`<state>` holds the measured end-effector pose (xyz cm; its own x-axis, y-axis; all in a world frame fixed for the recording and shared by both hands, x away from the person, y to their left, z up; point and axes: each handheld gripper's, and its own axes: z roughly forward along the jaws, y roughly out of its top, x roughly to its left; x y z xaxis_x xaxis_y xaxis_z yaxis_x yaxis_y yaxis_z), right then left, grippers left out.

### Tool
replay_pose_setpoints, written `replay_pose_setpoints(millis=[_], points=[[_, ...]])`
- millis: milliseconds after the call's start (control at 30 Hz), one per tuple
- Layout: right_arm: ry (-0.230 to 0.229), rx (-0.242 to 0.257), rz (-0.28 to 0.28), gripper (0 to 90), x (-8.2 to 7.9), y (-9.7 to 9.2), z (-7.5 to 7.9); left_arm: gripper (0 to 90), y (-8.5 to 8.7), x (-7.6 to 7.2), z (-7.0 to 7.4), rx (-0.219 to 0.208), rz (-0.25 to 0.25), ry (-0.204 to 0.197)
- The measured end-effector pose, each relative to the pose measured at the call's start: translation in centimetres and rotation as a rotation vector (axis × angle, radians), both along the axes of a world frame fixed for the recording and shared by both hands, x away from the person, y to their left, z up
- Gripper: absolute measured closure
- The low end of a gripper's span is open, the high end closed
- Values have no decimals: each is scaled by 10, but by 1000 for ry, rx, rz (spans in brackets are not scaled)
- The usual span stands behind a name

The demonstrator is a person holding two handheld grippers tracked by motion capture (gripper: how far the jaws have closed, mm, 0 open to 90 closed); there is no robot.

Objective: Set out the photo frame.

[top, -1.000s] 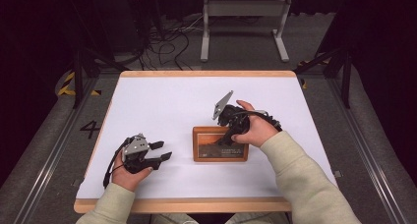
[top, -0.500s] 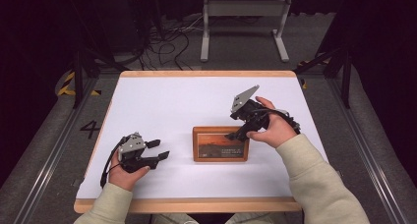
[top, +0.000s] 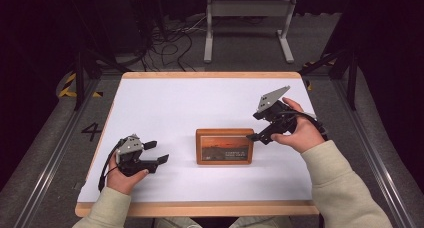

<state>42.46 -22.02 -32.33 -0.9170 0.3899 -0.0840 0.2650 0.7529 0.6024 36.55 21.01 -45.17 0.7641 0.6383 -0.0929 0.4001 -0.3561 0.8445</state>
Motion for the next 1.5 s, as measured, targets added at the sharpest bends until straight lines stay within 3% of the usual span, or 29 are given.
replay_pose_setpoints(millis=[333,667,1000,1367,1500], points=[[-13,35,-60,203,-8,-31,3,267,-5,0,0,9,-16,3],[-34,109,-173,199,-15,-65,-2,277,-1,1,-2,-5,1,7],[-38,178,-250,116,-27,-92,-20,282,-1,2,-3,-2,4,5],[-11,225,-287,90,-37,-95,-55,282,-2,2,-3,-1,7,5],[-16,276,-309,90,-41,-94,-69,283,-1,2,-3,3,4,2]])
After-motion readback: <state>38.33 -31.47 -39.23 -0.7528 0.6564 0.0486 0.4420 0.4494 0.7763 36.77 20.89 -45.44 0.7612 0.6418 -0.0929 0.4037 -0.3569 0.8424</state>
